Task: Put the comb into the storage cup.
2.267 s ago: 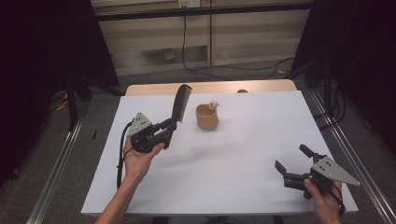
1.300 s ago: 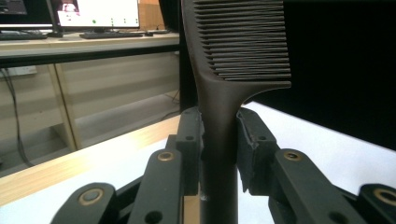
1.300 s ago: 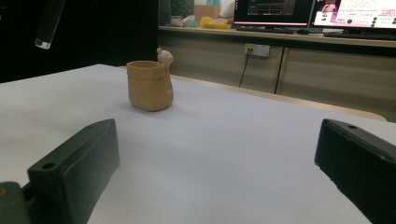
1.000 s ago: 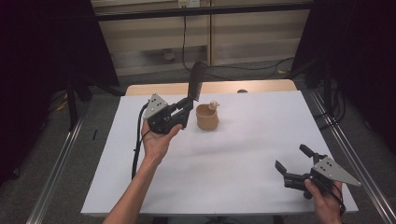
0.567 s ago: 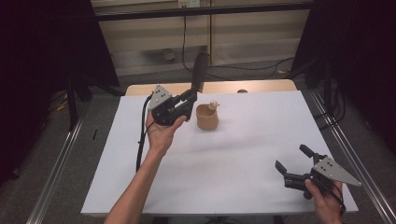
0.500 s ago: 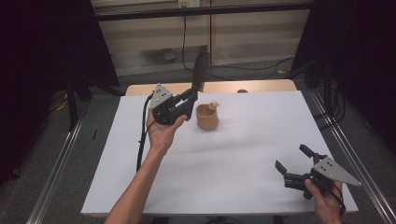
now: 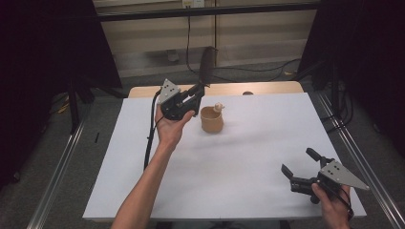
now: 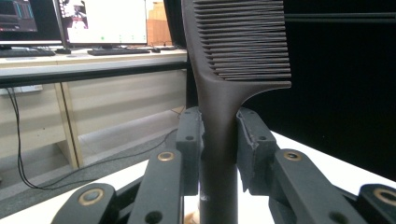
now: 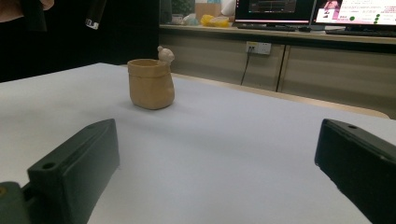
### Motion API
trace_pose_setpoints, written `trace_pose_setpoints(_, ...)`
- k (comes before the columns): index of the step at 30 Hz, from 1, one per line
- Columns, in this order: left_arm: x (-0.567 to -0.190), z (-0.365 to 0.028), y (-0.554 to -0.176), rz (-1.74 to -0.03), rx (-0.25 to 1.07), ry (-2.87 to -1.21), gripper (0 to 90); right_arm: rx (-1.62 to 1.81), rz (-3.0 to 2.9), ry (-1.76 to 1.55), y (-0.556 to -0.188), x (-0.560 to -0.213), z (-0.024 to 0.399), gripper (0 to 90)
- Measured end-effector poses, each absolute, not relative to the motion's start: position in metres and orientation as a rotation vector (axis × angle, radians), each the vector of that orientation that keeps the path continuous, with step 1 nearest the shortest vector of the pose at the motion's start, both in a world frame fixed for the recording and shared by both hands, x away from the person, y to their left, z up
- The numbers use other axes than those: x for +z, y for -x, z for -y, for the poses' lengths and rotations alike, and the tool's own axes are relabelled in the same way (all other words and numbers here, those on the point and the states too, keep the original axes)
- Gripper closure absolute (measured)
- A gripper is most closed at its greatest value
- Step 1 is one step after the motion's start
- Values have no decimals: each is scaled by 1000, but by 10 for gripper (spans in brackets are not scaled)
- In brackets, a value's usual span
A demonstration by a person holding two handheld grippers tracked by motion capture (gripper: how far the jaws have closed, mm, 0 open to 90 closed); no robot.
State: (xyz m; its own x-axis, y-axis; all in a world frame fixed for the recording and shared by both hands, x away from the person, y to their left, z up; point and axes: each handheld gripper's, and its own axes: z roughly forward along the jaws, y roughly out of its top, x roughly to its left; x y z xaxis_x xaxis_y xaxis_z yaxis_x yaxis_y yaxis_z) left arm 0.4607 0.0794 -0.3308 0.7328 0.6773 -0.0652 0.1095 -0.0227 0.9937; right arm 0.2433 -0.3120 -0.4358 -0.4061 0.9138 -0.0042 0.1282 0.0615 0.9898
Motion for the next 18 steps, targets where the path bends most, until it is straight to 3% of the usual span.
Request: trace_pose_setpoints(18, -327, -67, -481, -650, 518, -1544, 729, 1414, -1639, -1058, -243, -436, 312, 0)
